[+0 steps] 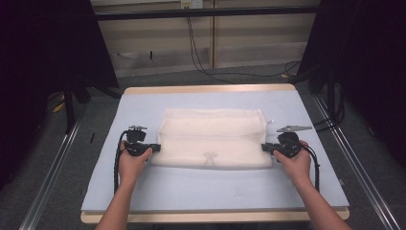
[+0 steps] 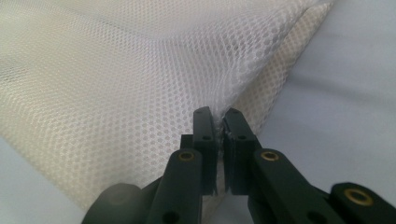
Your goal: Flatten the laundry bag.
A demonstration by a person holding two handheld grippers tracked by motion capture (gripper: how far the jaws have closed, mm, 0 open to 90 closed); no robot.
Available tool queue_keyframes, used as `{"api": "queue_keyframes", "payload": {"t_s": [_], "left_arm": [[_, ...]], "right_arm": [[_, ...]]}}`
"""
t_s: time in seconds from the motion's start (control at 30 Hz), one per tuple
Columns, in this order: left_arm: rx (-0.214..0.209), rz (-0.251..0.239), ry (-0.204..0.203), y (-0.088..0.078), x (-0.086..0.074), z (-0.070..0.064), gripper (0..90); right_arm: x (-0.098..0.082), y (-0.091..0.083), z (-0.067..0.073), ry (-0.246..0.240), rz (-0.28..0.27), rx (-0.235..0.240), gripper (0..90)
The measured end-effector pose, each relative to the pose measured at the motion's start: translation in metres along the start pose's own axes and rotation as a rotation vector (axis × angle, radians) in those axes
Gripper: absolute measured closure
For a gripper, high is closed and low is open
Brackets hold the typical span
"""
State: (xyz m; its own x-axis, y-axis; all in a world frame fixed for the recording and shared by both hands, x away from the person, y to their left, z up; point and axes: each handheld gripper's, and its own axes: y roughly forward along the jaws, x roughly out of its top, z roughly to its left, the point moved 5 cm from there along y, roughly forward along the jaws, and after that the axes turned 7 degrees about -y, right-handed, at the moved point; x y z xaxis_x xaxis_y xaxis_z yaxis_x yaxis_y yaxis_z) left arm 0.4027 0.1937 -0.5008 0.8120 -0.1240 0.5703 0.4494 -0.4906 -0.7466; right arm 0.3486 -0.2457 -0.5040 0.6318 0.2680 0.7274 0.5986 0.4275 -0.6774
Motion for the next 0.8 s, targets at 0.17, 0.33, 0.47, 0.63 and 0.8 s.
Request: {"api": "queue_keyframes", "payload": {"t_s": [0.17,0.33,0.47,0.63,0.8], "left_arm": [[0.001,-0.073,-0.014,-0.008,0.018,0.002,57.9],[0.020,-0.071,-0.026,0.000,0.040,0.004,48.4],[0.012,-0.083,-0.056,0.016,0.047,0.007,51.8],[0.030,-0.058,-0.057,0.020,0.044,0.009,75.3],[-0.009,-0.083,-0.031,0.002,0.046,0.004,84.2]], "right_arm": [[0.010,-0.004,-0.006,0.059,-0.048,-0.002,59.4],[0.023,0.001,-0.017,0.117,-0.072,-0.036,47.9],[0.027,0.010,-0.019,0.160,-0.077,-0.012,53.0],[0.030,0.010,-0.020,0.155,-0.103,-0.006,77.6],[0.034,-0.001,-0.014,0.109,-0.145,0.019,83.0]]}}
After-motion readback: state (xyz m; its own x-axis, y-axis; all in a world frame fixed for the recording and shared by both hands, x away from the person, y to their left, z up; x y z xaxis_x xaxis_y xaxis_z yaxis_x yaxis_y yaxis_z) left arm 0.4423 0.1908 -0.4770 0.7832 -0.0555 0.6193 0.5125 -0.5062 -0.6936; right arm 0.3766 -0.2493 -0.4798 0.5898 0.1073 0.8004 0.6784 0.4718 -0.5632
